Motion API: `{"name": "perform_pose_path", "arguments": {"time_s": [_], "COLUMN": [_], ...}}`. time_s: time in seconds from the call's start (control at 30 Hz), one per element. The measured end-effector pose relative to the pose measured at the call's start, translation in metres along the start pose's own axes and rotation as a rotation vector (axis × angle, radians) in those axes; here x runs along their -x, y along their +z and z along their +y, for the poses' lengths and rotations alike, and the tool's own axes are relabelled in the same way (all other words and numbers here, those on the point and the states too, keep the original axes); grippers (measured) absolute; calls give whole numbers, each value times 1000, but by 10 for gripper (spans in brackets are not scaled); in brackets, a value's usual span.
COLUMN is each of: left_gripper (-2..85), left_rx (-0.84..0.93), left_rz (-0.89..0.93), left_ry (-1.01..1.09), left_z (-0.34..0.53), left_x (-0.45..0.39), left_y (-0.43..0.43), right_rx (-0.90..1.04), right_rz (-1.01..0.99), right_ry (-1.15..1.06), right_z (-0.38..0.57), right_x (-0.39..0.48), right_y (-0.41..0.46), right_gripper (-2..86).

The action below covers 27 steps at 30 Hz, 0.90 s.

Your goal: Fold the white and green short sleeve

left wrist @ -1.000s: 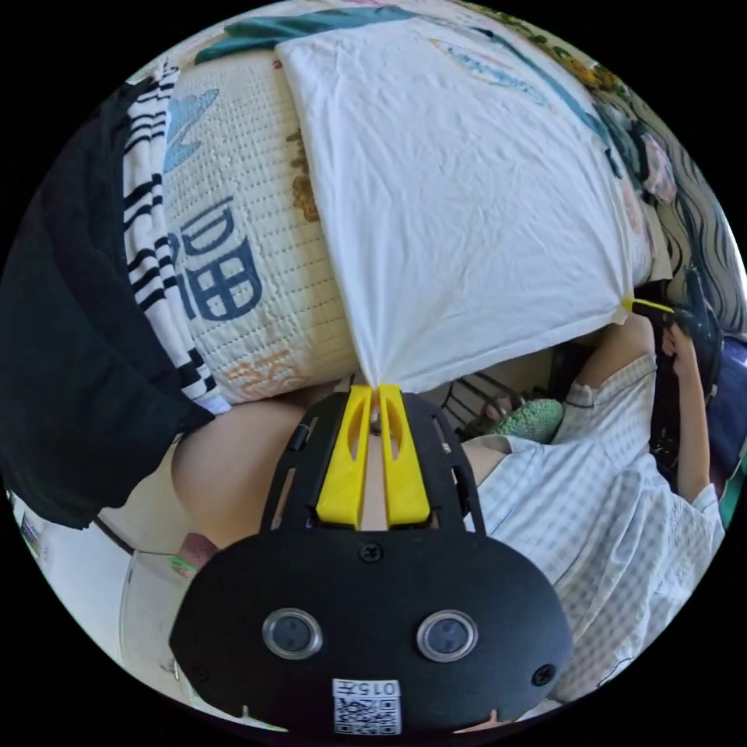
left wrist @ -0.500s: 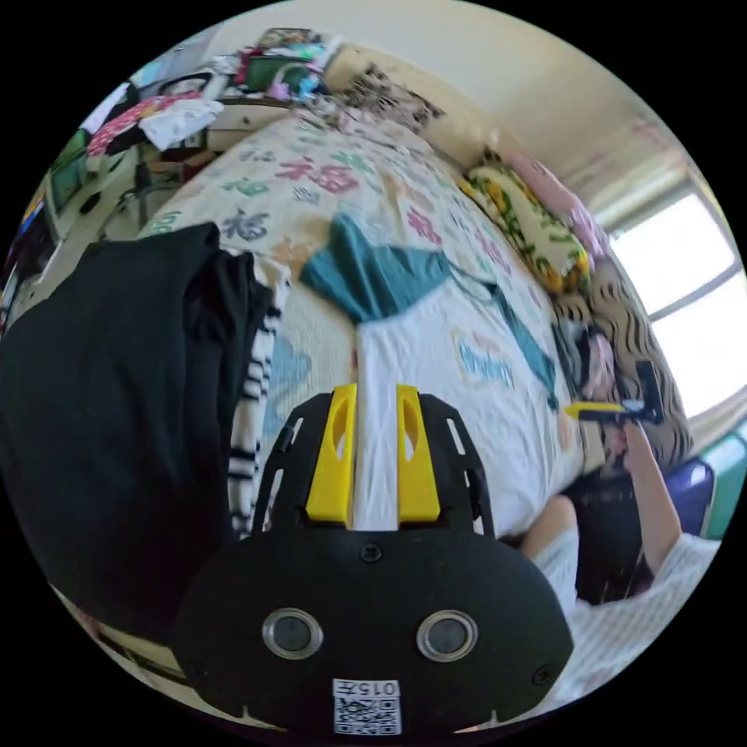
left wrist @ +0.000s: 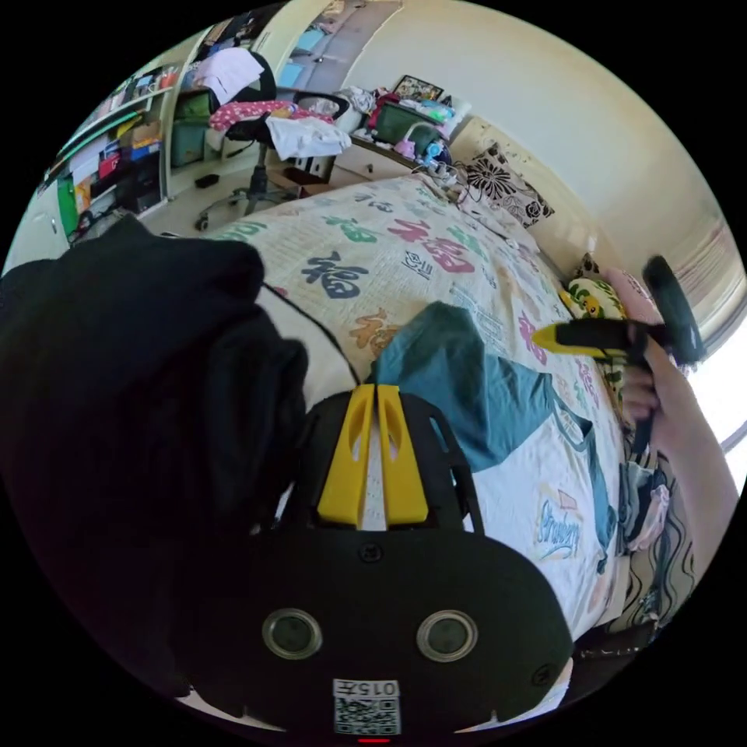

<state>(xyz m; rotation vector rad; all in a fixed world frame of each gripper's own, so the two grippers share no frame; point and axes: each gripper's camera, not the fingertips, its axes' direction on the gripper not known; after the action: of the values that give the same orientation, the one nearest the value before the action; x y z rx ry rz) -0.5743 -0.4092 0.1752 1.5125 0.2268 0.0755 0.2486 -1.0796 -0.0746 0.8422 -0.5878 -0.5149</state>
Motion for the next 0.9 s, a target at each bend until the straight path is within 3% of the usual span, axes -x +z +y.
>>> {"name": "perform_pose_path", "arguments": {"time_s": [0.37, 0.47, 0.67, 0.9], "left_gripper": [-8, -8, -8, -4], "left_rx": [10, -26, -153, -79], "left_rz": [-64, -10, 28, -50], "left_ry": [59, 54, 110, 126], "left_z": [34, 37, 37, 46], "left_x": [9, 20, 21, 28], "left_y": [-25, -30, -60, -45], "right_rx": [217, 296, -22, 125], "right_rz": [-31, -51, 11, 84], "right_ry": [-114, -139, -158, -114], "right_z": [-91, -102, -101, -115], "right_x": [57, 76, 102, 115], "right_y": [122, 155, 134, 195], "right_gripper": [72, 18, -4, 3]}}
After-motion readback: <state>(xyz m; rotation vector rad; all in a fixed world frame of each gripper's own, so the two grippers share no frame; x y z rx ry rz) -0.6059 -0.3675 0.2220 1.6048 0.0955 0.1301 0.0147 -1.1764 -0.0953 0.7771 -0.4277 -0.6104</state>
